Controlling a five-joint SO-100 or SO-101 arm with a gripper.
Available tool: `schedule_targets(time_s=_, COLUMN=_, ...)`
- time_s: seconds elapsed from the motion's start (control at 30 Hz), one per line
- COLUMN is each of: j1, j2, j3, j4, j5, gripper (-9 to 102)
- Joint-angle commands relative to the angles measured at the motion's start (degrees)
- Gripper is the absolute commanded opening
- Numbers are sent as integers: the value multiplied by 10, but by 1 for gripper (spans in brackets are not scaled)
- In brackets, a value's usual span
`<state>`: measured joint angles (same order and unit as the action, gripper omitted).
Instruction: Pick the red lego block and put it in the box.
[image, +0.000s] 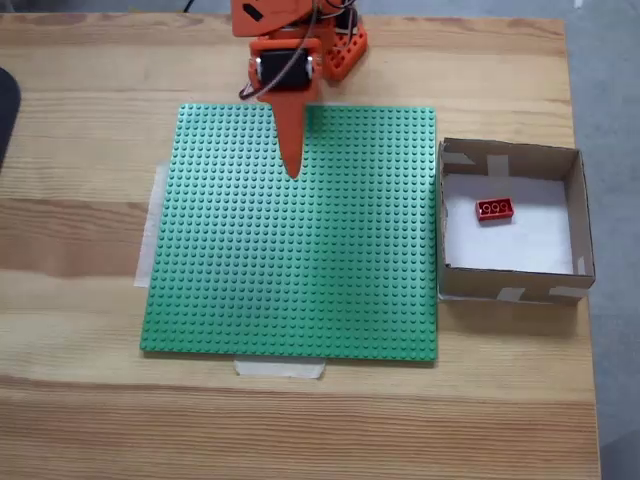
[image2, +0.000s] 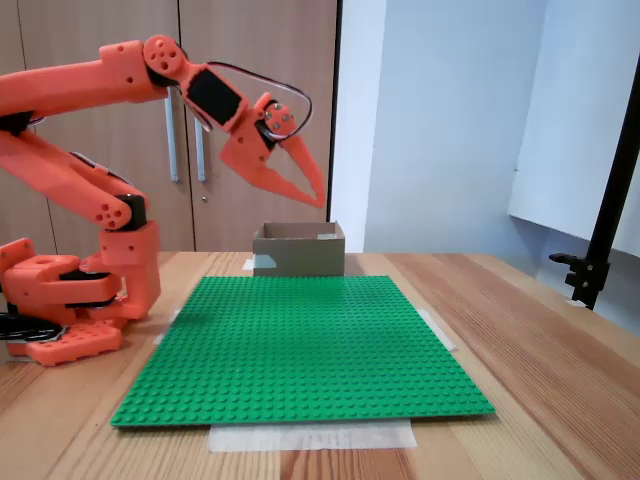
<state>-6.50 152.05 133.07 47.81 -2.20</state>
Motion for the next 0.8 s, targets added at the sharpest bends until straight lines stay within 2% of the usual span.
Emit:
schedule_targets(time_s=0.0, j1=27, j2=45, j3=37, j4=-21, j5=11, gripper=-1)
schedule_targets(time_s=0.2, j1=62, j2=105, j3=135, j4=-51, j5=4, gripper=-1)
schedule_targets(time_s=0.43, j1=60, j2=200, j3=256, j4=-74, j5=4, gripper=-1)
schedule_targets(time_s=0.77, j1=53, j2=278, j3=357, j4=-62, j5=1, gripper=-1)
